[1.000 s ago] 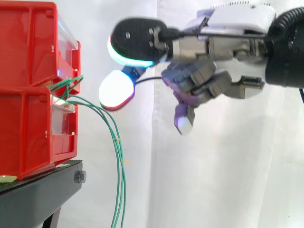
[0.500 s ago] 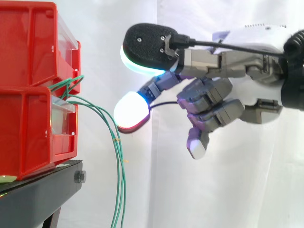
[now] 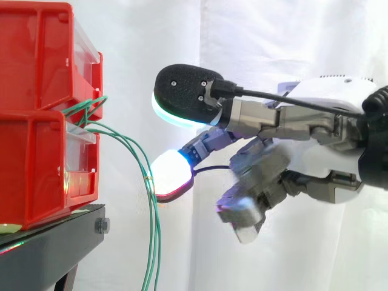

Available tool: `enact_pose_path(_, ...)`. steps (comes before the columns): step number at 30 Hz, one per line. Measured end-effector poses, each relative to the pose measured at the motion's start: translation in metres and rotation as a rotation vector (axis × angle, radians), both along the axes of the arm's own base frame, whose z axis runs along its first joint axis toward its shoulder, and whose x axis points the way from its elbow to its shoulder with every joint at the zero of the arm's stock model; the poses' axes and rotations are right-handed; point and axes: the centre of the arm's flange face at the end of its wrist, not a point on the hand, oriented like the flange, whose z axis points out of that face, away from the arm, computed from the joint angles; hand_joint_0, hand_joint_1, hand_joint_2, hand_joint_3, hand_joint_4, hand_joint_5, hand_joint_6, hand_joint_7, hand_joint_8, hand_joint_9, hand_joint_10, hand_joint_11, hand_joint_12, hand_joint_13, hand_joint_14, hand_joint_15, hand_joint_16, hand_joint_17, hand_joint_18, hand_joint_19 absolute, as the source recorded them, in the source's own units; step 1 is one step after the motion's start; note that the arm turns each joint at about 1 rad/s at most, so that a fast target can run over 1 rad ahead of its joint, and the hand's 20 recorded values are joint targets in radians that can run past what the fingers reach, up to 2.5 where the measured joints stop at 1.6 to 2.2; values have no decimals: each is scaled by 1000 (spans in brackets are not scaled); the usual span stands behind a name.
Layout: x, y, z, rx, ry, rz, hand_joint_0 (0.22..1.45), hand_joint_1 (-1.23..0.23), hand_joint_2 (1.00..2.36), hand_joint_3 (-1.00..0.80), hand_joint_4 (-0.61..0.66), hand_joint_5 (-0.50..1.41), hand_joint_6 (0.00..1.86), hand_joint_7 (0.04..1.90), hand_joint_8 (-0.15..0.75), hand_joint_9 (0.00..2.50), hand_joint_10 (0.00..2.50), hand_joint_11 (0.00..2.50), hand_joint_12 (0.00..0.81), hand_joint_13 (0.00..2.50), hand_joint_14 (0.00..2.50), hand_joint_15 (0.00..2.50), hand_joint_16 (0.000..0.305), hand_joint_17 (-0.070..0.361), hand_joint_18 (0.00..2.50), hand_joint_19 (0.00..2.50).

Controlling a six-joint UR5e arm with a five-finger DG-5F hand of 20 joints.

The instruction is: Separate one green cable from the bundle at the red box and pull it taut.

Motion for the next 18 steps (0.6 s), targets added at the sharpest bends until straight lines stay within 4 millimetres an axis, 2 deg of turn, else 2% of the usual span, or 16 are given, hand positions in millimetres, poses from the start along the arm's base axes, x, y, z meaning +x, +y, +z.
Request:
enact_pose_path(1, 2, 1, -3, 4, -6, -3, 339, -575, 1000, -500, 320, -107, 503, 846, 467, 1414, 1, 1837, 546, 1304, 17, 1275, 105, 236, 1277, 559)
enact_pose_path(3, 4, 3, -6, 9, -10, -6, 339, -575, 1000, -500, 327, -107, 503, 848, 475, 1391, 7, 1728, 546, 1268, 19, 1208, 105, 236, 1266, 560)
enact_pose_path(5, 5, 4, -7, 15, -13, -9, 338, -577, 1000, -500, 354, -104, 503, 851, 465, 1279, 22, 1361, 553, 1167, 23, 1018, 105, 236, 1252, 541)
enact_pose_path(11, 4, 8, -9, 29, -12, -21, 338, -579, 1000, -500, 380, -96, 504, 855, 413, 1042, 25, 821, 537, 990, 22, 769, 105, 236, 1190, 508)
enact_pose_path(18, 3, 19, -8, 52, -16, -47, 336, -579, 1000, -500, 385, -92, 504, 862, 397, 846, 17, 507, 513, 736, 16, 515, 100, 224, 992, 470)
